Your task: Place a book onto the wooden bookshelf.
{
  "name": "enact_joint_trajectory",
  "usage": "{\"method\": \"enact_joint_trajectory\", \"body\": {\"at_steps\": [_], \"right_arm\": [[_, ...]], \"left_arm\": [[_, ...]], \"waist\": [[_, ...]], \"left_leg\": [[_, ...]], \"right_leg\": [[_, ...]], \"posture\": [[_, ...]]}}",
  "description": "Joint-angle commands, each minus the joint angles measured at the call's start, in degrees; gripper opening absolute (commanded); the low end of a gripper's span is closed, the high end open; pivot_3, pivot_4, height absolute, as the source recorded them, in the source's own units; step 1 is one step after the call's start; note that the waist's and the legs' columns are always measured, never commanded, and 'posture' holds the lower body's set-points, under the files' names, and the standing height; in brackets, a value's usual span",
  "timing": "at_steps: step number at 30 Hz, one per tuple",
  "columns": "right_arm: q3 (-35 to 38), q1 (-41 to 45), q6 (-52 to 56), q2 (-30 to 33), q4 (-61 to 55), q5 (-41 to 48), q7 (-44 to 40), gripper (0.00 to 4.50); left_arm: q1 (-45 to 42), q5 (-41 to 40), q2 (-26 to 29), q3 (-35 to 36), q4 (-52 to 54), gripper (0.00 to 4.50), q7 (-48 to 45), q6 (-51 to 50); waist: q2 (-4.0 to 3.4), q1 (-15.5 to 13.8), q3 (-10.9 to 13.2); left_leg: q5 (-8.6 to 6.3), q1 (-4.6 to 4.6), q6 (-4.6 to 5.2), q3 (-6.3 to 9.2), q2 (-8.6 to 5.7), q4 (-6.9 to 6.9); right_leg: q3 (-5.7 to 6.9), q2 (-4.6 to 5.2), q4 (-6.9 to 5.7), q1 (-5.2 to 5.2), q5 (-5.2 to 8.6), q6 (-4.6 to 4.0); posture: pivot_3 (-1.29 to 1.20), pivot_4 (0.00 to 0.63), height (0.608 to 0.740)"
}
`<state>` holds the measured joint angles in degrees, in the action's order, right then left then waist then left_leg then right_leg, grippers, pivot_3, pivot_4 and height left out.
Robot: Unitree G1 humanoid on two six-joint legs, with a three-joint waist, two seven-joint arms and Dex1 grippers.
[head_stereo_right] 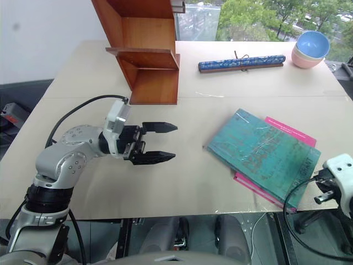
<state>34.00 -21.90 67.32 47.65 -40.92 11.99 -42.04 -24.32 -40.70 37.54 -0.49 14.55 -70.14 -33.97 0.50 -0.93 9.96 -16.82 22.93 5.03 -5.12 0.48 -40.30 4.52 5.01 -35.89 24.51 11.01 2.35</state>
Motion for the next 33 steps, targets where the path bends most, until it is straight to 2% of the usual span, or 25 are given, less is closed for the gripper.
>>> {"method": "enact_joint_trajectory", "body": {"at_steps": [1,14,17,22,27,30,33], "right_arm": [[-2.31,3.19,0.7,-1.1,1.31,2.0,1.23,0.03],[-17.43,20.87,3.98,-3.29,8.1,7.39,4.44,0.03],[-18.95,21.71,4.47,-1.99,8.64,7.9,4.74,0.03],[-12.24,16.65,2.46,3.61,8.92,6.78,3.93,0.03],[-4.04,10.88,1.63,8.78,8.07,4.86,3.03,0.03],[1.97,4.4,5.31,10.54,3.69,7.08,-1.12,0.03],[9.45,-5.88,9.86,11.51,-4.12,10.82,-8.96,0.03]], "left_arm": [[-0.4,-0.85,0.2,1.79,0.7,4.5,0.37,0.8],[5.48,-4.02,5.17,8.65,4.48,4.5,-1.38,1.27],[8.13,-4.25,6.38,10.49,5.75,4.5,-0.89,1.33],[11.29,-4.35,6.9,12.95,5.48,4.5,-1.31,2.78],[11.22,-4.3,6.26,12.31,4.63,4.5,-1.74,3.76],[10.53,-3.82,6.02,11.31,3.44,4.5,-2.65,4.52],[9.0,-2.98,5.94,9.98,1.45,4.5,-3.98,5.35]], "waist": [[0.0,0.04,0.0],[0.04,0.57,0.0],[0.04,0.17,0.01],[0.03,-0.38,0.0],[-0.01,-0.12,0.01],[-0.02,-0.08,0.0],[-0.06,-0.2,-0.01]], "left_leg": [[0.0,0.02,0.0,0.0,0.0,0.0],[0.01,-0.04,0.0,-0.17,0.09,-0.01],[0.0,-0.01,0.0,-0.17,0.06,0.0],[0.0,0.1,0.0,0.01,-0.02,0.0],[0.0,0.06,0.0,-0.08,-0.04,-0.01],[0.0,0.05,0.0,-0.03,0.01,0.0],[0.0,0.07,-0.01,0.01,0.03,0.01]], "right_leg": [[0.01,-0.01,0.01,0.0,0.0,0.0],[0.01,-0.06,-0.01,0.05,-0.02,-0.02],[0.03,-0.02,0.01,0.06,-0.12,-0.2],[0.21,0.06,0.07,0.04,-0.12,-0.2],[0.22,0.06,0.05,0.04,-0.01,-0.01],[0.21,0.01,0.04,0.03,0.0,0.01],[0.17,0.01,0.04,0.03,-0.02,0.06]], "posture": [[0.0,0.15,0.738],[0.0,0.15,0.738],[0.0,0.15,0.738],[0.0,0.15,0.738],[0.0,0.15,0.738],[0.0,0.15,0.738],[0.0,0.15,0.738]]}}
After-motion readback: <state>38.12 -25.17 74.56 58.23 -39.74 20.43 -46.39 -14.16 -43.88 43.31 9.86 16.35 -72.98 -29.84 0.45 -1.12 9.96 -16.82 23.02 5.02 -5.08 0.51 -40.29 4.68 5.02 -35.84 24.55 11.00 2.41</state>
